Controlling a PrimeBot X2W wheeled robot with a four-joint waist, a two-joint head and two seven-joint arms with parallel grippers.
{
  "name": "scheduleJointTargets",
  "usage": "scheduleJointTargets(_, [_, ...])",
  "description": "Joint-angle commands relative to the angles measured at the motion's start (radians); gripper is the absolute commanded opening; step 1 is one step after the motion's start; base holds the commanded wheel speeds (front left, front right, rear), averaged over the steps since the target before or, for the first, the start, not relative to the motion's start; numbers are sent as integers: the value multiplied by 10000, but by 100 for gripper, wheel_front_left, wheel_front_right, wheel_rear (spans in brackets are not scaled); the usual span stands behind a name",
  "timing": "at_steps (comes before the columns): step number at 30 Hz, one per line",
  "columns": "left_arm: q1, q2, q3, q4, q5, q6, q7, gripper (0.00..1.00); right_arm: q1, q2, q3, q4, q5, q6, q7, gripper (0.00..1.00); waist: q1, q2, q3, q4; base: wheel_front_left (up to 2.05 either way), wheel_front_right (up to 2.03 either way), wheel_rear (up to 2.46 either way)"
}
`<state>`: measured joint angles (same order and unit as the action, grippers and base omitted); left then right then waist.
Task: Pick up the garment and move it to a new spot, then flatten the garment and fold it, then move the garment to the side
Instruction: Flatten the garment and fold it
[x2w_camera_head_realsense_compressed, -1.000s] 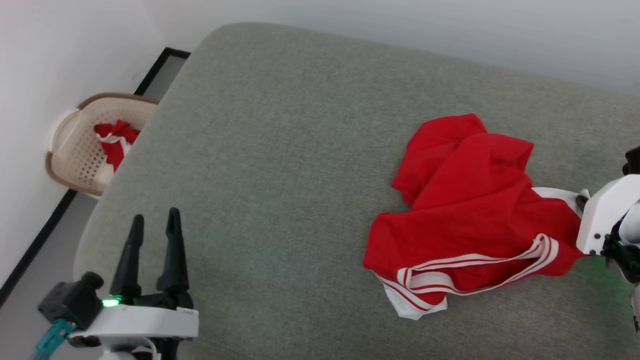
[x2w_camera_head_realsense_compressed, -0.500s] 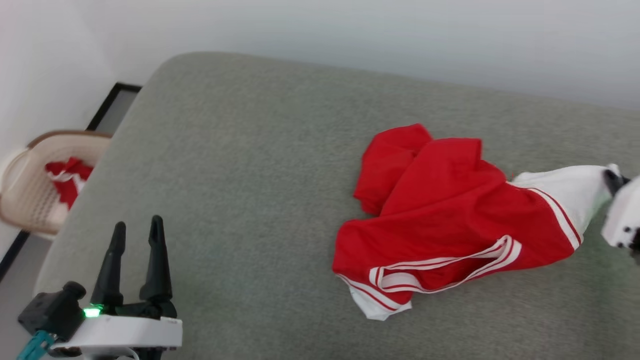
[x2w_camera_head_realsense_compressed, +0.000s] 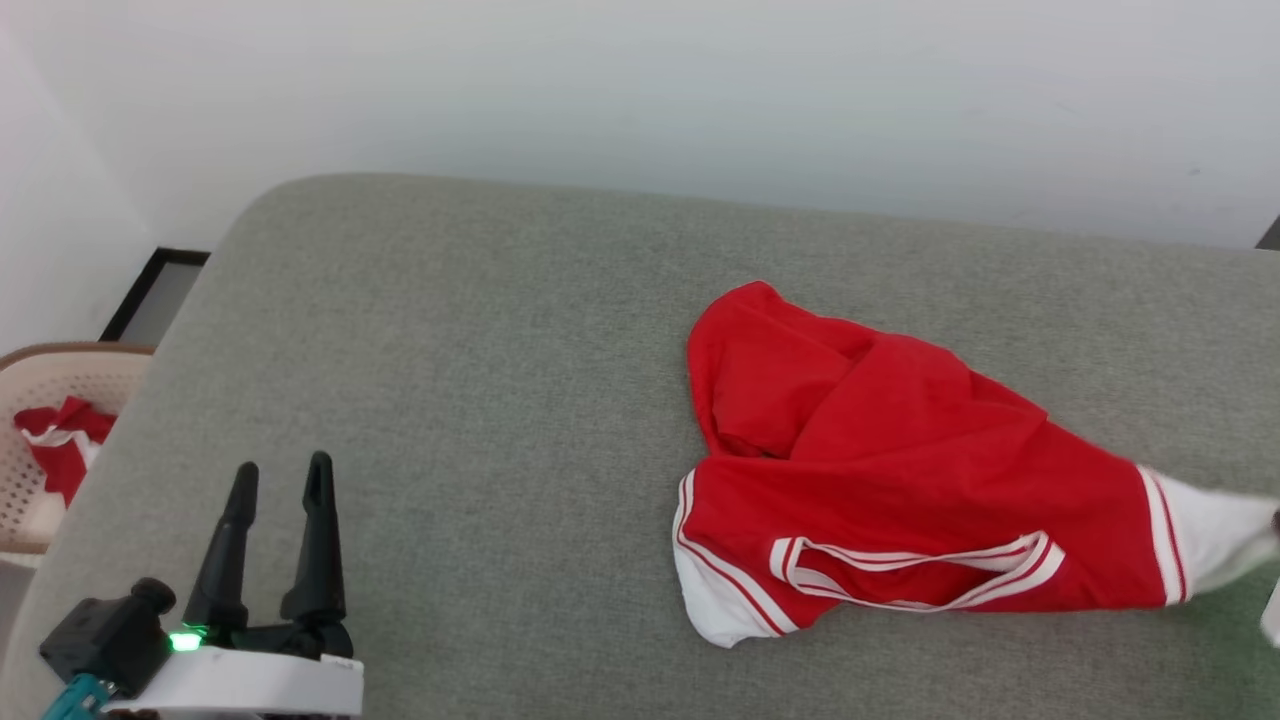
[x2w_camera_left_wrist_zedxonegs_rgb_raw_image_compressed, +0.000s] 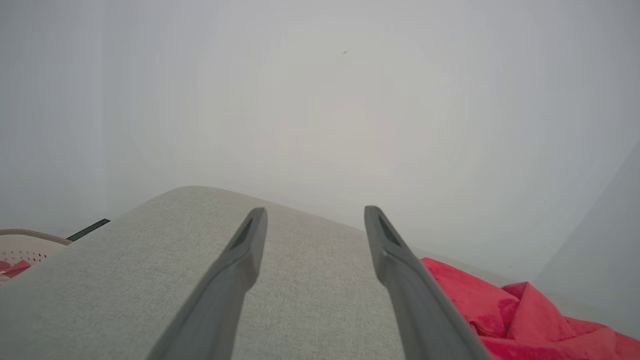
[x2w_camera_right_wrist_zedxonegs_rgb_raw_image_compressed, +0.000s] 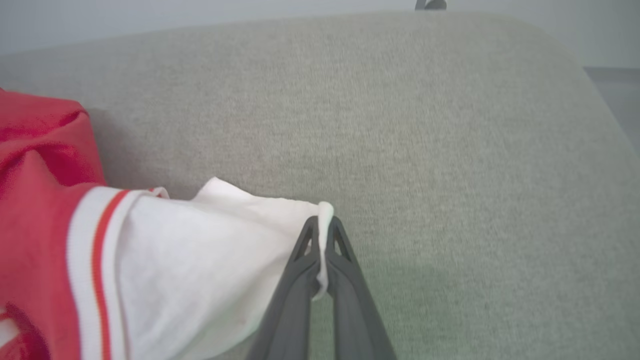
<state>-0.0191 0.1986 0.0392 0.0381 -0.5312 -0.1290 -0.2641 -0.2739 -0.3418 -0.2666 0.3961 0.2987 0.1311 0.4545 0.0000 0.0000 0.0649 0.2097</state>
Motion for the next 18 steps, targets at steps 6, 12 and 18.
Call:
scheduleJointTargets(6, [-19, 159, -186, 120, -136, -27, -1, 100, 412, 437, -80, 389, -43, -6, -90, 0, 0, 0, -53, -148, 0, 0, 0])
scheduleJointTargets(12, [-133, 323, -405, 248, -320, -27, -1, 100, 63, 474, 117, 1024, -155, -6, -236, 93, 0, 0, -71, -271, 0, 0, 0])
scheduleJointTargets(18, [-183, 751, -869, 453, -717, -27, -1, 100, -378, 455, 431, 1193, 15, -6, -182, 100, 0, 0, -141, -530, 0, 0, 0])
